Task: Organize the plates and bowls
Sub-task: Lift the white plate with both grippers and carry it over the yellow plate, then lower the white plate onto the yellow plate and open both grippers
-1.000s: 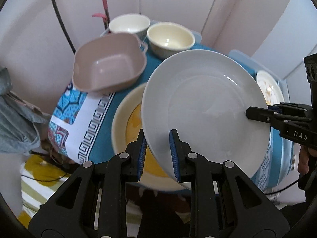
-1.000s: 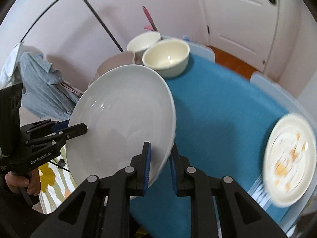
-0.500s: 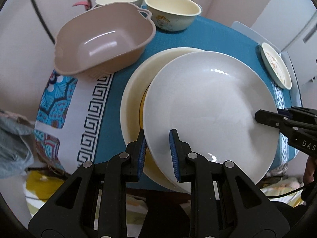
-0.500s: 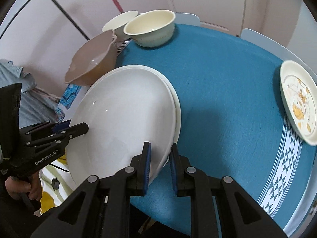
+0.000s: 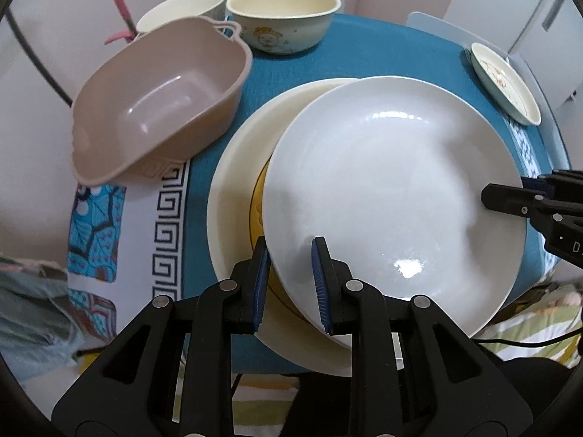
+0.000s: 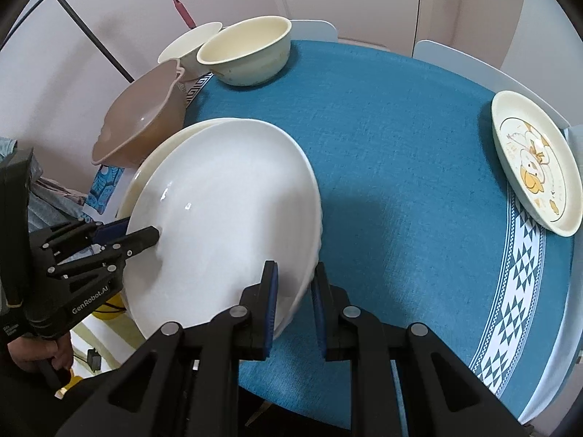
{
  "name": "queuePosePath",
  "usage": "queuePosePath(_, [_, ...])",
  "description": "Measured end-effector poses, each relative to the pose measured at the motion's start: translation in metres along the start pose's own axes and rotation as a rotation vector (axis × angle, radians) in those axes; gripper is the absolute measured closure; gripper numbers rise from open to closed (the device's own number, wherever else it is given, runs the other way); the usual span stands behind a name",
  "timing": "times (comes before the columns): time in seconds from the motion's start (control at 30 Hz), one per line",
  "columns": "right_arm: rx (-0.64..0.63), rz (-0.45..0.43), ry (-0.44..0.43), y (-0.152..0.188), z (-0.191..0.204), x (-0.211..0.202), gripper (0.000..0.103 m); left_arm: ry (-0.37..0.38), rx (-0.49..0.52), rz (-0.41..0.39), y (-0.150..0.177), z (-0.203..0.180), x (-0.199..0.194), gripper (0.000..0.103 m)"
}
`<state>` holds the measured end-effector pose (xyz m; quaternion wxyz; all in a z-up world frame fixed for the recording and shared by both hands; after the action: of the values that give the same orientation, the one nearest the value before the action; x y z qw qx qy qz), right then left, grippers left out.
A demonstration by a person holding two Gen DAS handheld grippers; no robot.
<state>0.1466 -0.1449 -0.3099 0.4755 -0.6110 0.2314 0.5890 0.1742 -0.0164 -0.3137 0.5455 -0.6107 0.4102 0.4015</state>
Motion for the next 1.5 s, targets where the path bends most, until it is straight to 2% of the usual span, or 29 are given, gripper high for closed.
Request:
queuePosePath(0.17, [-0.024, 0.005, 0.029, 0.000, 0.006, 0.002, 0.086, -0.100, 0.098, -0.044, 0.000, -0.006, -0.003, 0.082])
queuePosePath(0.53, [-0.083, 0.004, 0.108, -0.002, 0.011, 0.001, 0.086, -0.235, 0.217, -0.102, 0.003, -0.014, -0.005, 0.082])
queuePosePath(1.27, [-0.103, 0.015, 0.116, -0.003, 0.011, 0.002, 0.086, -0.266, 0.213, -0.111, 0.005, -0.015, -0.011, 0.082])
queuePosePath(1.43, [-0.103, 0.014, 0.112, -0.004, 0.011, 0.002, 0.086, -0.298, 0.213, -0.122, 0.006, -0.014, -0.013, 0.082])
queuePosePath(1.5, [-0.103, 0.014, 0.111, -0.004, 0.011, 0.002, 0.086, -0.282, 0.206, -0.124, 0.006, -0.013, -0.014, 0.082])
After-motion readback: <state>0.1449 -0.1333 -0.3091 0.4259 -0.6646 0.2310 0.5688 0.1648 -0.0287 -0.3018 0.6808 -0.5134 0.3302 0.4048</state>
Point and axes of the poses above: each gripper's, at about its wrist camera, not at the fingertips, and x roughly the way its jaws point, z to its left, y to its underside, the point moved 6 cm from there along x, roughly the way its jaws point, and after that the axes turned 12 degrees about -x, right-handed, at the moved point
